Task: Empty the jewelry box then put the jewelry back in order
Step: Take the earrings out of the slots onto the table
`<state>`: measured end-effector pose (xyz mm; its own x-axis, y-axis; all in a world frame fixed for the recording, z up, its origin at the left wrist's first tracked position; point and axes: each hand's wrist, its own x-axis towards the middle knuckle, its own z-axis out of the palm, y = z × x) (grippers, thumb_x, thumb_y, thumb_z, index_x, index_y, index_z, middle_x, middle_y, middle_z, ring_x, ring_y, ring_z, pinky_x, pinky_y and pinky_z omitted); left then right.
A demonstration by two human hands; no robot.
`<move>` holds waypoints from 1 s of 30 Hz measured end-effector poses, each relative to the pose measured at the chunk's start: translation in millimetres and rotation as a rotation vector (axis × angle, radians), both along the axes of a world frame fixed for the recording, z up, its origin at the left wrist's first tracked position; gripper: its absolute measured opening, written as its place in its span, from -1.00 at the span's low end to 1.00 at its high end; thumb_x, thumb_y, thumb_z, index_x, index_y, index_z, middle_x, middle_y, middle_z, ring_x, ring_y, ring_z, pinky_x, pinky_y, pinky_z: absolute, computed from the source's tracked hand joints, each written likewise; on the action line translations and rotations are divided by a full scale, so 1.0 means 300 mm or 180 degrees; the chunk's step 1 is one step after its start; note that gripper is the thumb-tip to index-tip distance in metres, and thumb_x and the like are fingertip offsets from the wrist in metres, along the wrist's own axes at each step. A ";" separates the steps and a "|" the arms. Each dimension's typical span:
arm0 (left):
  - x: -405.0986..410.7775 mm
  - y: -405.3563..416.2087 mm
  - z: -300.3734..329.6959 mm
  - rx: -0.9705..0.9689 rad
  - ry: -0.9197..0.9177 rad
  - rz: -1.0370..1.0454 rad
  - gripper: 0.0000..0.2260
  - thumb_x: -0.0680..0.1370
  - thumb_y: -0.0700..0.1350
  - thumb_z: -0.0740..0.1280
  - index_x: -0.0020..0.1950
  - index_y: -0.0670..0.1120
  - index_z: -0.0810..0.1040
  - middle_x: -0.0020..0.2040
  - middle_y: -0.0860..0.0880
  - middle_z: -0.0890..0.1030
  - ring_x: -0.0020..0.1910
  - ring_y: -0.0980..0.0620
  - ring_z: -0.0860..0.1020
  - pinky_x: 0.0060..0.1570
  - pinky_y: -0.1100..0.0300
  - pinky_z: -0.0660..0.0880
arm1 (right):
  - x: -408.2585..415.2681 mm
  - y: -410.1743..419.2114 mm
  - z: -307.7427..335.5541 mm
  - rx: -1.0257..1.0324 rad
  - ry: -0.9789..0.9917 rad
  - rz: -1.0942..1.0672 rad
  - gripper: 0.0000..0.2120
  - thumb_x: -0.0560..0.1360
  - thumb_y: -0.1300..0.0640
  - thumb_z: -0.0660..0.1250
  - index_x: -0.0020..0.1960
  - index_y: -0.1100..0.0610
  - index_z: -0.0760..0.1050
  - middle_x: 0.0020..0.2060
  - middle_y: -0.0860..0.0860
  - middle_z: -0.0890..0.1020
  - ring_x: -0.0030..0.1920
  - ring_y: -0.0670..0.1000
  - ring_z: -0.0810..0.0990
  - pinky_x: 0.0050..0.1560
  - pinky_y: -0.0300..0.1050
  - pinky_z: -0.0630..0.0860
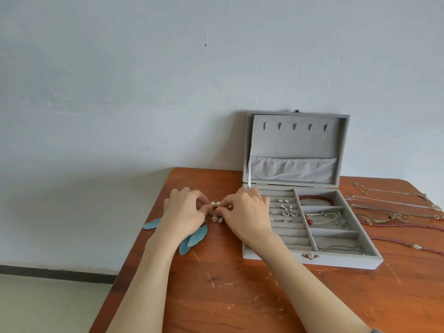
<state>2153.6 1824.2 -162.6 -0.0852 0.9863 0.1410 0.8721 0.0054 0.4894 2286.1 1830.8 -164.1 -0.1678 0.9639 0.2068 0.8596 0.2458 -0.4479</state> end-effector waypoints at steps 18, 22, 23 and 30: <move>0.308 0.048 0.031 0.1310 0.0961 -0.1162 -0.79 0.58 -0.10 0.21 0.16 0.00 0.55 0.05 0.06 0.54 0.11 0.00 0.41 -0.05 0.20 0.19 | 0.425 0.019 0.000 0.0593 0.0230 -0.0238 -0.81 0.50 0.16 0.30 0.07 0.08 0.61 -0.08 0.04 0.57 0.05 0.12 0.49 0.04 0.03 0.40; 0.388 0.089 0.017 0.1089 0.1034 -0.1223 -0.73 0.61 -0.08 0.16 0.28 0.08 0.49 0.11 0.08 0.49 0.16 0.03 0.33 -0.03 0.19 0.12 | 0.436 0.033 -0.005 0.0292 -0.0159 -0.0125 -0.71 0.55 0.03 0.20 0.24 -0.08 0.50 -0.08 -0.03 0.40 0.13 0.06 0.38 0.09 -0.03 0.31; 0.399 0.093 0.012 0.1012 0.1046 -0.1272 -0.72 0.61 -0.08 0.15 0.28 0.10 0.49 0.11 0.08 0.49 0.15 0.03 0.32 -0.03 0.20 0.11 | 0.439 0.034 -0.004 0.0263 -0.0212 -0.0092 -0.71 0.56 0.03 0.18 0.25 -0.10 0.49 -0.10 -0.04 0.35 0.13 0.06 0.37 0.09 -0.03 0.30; 0.399 0.089 0.005 0.0826 0.1143 -0.1259 -0.71 0.61 -0.05 0.15 0.31 0.11 0.45 0.18 0.12 0.49 0.19 0.06 0.30 -0.09 0.25 0.02 | 0.434 0.040 -0.002 0.0155 -0.0038 -0.0104 -0.73 0.55 0.05 0.19 0.19 -0.08 0.54 -0.09 -0.04 0.38 0.15 0.04 0.38 0.08 -0.06 0.25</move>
<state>2273.5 1850.8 -161.0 0.3794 0.8629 0.3339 0.8947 -0.4341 0.1051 2416.2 1842.7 -164.8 -0.1393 0.9577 0.2518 0.8728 0.2388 -0.4256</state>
